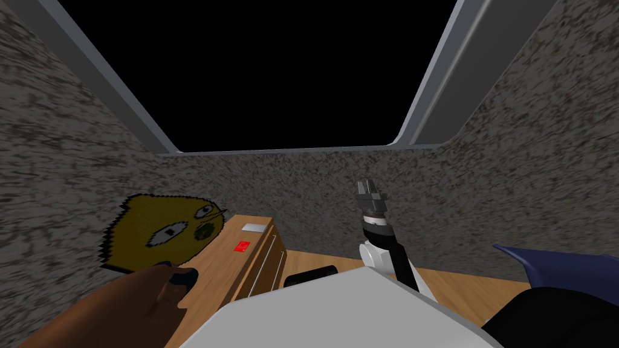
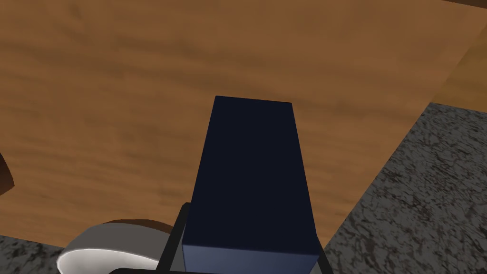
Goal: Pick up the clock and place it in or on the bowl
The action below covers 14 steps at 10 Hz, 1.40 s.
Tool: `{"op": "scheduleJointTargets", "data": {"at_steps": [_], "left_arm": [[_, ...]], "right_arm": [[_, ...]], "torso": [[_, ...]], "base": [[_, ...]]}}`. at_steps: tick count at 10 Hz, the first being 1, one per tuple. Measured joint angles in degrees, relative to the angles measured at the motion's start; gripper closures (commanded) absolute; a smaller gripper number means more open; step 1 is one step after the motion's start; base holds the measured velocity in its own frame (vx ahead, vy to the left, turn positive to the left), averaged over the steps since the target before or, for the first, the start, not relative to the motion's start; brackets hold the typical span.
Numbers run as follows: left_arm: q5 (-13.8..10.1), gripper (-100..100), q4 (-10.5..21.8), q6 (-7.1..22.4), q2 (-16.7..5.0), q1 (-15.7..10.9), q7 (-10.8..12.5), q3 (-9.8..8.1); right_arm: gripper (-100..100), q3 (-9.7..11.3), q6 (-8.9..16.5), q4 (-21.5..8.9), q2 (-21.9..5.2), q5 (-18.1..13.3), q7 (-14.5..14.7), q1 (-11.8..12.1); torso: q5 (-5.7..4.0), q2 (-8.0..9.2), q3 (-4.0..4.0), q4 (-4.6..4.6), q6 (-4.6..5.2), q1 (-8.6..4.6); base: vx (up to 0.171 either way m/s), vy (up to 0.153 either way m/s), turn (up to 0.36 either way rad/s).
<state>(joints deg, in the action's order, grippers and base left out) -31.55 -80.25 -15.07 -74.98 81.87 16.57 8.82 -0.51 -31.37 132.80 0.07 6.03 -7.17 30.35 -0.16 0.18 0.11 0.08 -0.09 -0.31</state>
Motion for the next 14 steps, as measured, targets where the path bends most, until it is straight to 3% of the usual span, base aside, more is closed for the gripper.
{"op": "scheduleJointTargets", "data": {"at_steps": [2,6,8,11,12,14], "left_arm": [[0.74,100,3.17,-2.58,-2.35,-1.09,3.53,0.79],[2.38,100,8.13,-6.06,-4.8,-3.69,9.13,2.26],[3.04,100,9.59,-7.66,-6.17,-3.29,11.68,1.11],[4.93,100,14.14,-10.47,-8.02,-6.27,16.83,2.68],[6.18,100,17.11,-12.33,-8.59,-7.89,19.14,3.65],[6.29,100,16.96,-12.92,-9.92,-6.39,21.54,1.48]], "right_arm": [[0,0.0,0.0,0.0,0.0,0.0,0.0,0.0],[0,0.0,0.0,0.0,0.0,0.0,0.0,0.0],[0,0.0,0.0,0.0,0.0,0.0,0.0,0.0],[0,0.0,0.0,0.0,0.0,0.0,0.0,0.0],[0,0.0,0.0,0.0,0.0,0.0,0.0,0.0],[0,0.0,0.0,0.0,0.0,0.0,0.0,0.0]], "torso": [[-0.03,0.01,0.0,0.0,0.03,-0.01],[-0.05,0.01,0.01,0.0,0.03,0.0],[-0.04,0.02,0.02,0.02,0.03,-0.02],[-0.06,0.03,0.02,0.02,0.04,-0.03],[-0.09,0.06,0.04,0.02,0.04,-0.02],[-0.08,0.04,0.04,0.04,0.04,-0.06]], "base": [[-0.016,-0.008,-0.005],[-0.015,-0.004,-0.011],[-0.018,0.003,-0.02],[-0.022,0.001,-0.029],[-0.026,0.011,-0.025],[-0.018,0.006,-0.029]]}}
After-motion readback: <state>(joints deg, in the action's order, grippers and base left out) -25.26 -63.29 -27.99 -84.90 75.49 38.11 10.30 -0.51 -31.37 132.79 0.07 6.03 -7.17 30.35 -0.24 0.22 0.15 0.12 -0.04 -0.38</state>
